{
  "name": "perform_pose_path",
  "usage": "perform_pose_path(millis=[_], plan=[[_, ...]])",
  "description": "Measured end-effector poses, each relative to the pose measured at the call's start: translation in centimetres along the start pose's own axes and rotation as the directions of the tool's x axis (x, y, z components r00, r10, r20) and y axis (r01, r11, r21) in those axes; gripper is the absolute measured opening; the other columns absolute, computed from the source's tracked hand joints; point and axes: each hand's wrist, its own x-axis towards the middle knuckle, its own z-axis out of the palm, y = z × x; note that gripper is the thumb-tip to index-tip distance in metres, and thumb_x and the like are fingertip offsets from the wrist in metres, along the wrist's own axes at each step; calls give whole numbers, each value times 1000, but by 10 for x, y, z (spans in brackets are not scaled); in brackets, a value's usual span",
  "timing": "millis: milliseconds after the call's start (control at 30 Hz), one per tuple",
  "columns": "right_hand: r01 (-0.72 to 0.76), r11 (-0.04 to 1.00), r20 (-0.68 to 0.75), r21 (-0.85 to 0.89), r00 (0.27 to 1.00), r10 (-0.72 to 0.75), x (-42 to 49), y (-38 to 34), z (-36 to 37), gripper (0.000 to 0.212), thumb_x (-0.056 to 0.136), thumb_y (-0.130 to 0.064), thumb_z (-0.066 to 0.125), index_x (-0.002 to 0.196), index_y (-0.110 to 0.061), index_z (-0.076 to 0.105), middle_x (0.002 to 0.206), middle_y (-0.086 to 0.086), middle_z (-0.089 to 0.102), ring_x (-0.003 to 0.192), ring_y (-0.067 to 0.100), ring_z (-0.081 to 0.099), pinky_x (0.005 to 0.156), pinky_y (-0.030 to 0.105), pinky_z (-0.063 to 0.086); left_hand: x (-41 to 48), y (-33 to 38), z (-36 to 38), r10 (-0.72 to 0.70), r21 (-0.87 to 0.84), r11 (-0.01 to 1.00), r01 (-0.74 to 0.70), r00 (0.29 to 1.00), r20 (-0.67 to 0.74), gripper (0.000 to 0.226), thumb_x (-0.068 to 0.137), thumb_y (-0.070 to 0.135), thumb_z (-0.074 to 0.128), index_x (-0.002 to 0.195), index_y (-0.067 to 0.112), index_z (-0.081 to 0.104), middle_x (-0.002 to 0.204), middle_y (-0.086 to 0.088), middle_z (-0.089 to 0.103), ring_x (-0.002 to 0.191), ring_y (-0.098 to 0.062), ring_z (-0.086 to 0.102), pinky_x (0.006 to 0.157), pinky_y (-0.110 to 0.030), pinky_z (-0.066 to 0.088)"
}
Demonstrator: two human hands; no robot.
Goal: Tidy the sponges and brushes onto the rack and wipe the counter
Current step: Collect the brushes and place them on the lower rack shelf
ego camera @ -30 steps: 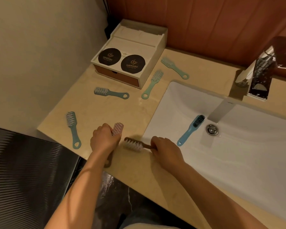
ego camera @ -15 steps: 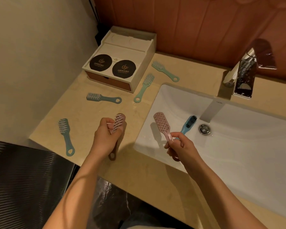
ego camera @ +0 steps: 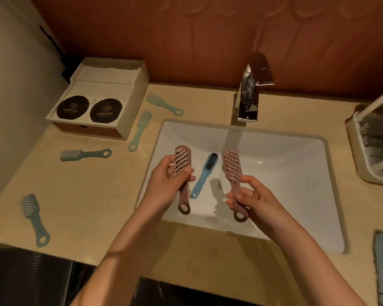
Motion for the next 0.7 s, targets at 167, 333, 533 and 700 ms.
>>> perform_pose_path(millis=[167,333,533,700], plan=[[-28,998,-81,-54,996,24,-24,-6,-52,16,97,-18,41,88,-13,54,70,5,55,52,16,39,53,23,38,-4,1,60,-23,24,999,22,999,49,15,91,17,56,106,19,59,96,-1,68,91,-17,63,84,-35,52],[-43,975,-263,-217,965,-16,-51,-16,-107,35,94,-46,40,77,-17,50,60,2,44,49,12,39,47,19,35,-14,7,122,-36,58,998,32,997,68,25,92,22,56,116,17,59,107,0,66,95,-8,61,88,-29,47],[131,947,-450,-292,855,-257,-86,-30,-185,36,96,-31,43,72,-6,52,55,8,48,49,15,44,51,25,38,-26,14,199,-16,92,996,-2,980,196,16,91,22,57,106,26,60,100,9,66,92,1,60,77,-16,46],[139,945,-563,-297,774,-291,-102,-38,-243,22,97,-28,43,98,-10,55,61,6,51,52,15,45,47,23,37,-30,17,245,-3,122,992,-34,957,289,12,91,18,57,89,29,62,90,10,67,74,11,60,65,-6,46]])
